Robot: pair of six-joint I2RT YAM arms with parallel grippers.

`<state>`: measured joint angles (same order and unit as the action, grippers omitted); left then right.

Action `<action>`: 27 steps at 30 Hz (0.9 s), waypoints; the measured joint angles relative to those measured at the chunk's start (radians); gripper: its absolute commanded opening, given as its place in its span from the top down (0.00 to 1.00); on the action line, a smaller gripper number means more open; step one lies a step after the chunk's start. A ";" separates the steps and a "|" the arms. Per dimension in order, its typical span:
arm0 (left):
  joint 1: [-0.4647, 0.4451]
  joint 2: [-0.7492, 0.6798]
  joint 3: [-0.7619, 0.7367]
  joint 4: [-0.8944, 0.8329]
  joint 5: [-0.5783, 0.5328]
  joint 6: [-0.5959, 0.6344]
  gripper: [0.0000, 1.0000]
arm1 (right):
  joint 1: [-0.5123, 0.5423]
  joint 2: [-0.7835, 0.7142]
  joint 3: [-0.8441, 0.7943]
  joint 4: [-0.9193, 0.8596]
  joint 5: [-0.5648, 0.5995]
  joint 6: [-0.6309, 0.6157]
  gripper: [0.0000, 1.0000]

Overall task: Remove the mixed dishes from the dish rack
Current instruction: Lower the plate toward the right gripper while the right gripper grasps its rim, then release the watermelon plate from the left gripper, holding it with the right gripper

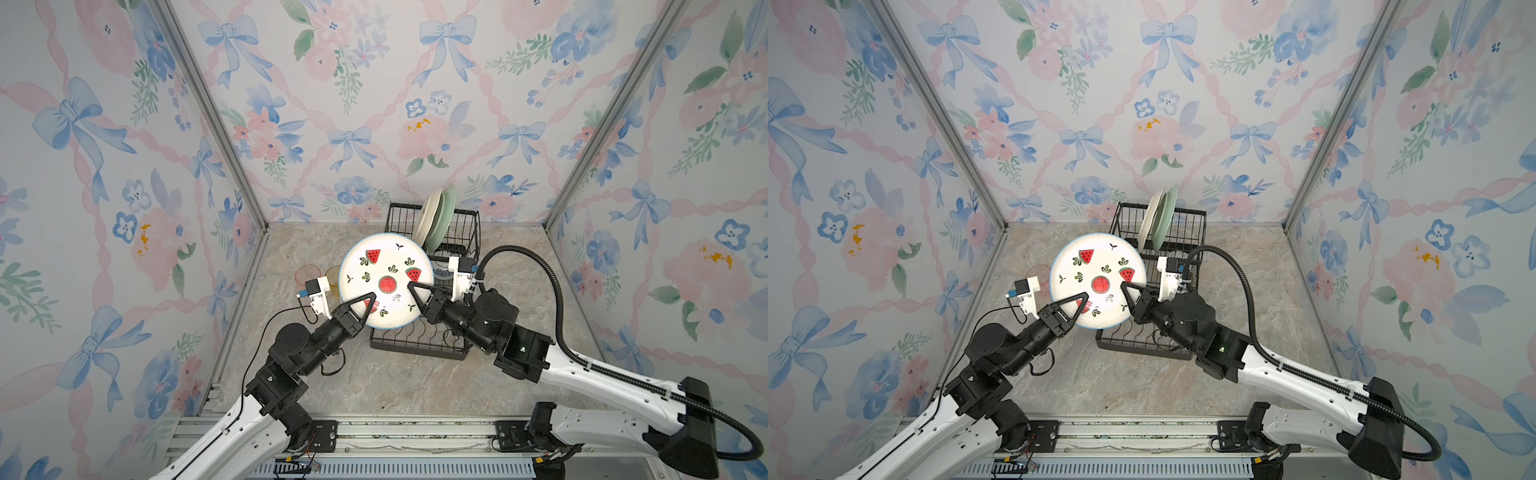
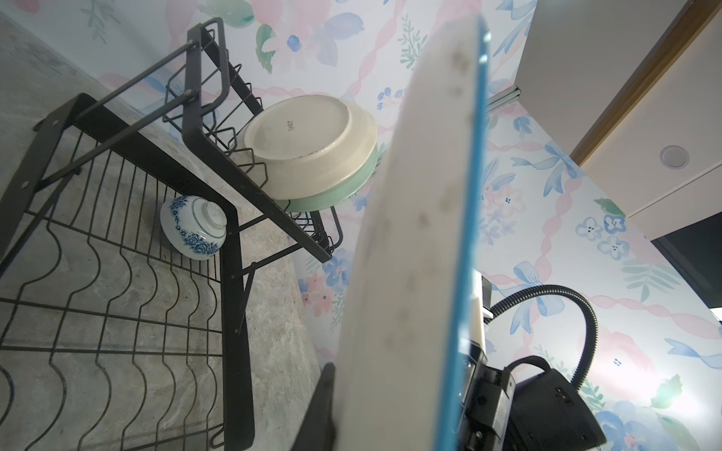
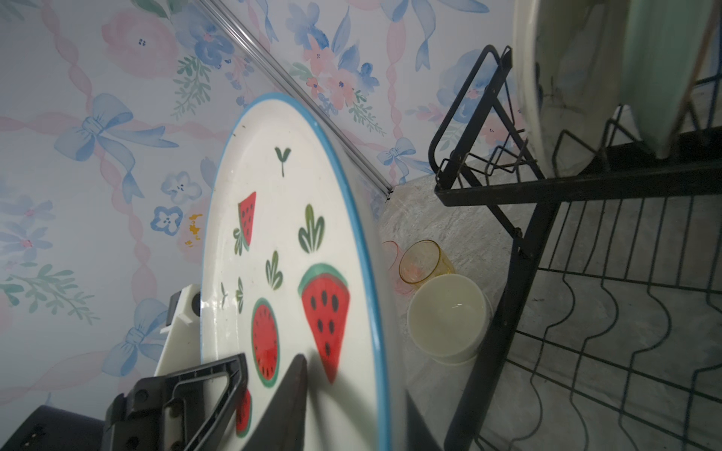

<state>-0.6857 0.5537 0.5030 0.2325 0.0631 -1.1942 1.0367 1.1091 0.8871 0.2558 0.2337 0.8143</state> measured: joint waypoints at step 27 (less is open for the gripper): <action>0.043 0.148 -0.030 0.150 0.099 -0.034 0.67 | -0.001 -0.060 -0.063 0.043 0.101 0.105 1.00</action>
<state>-0.6430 0.7013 0.4732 0.3828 0.1623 -1.2282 1.0359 1.0489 0.8246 0.2985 0.3347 0.9192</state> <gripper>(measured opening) 0.277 0.107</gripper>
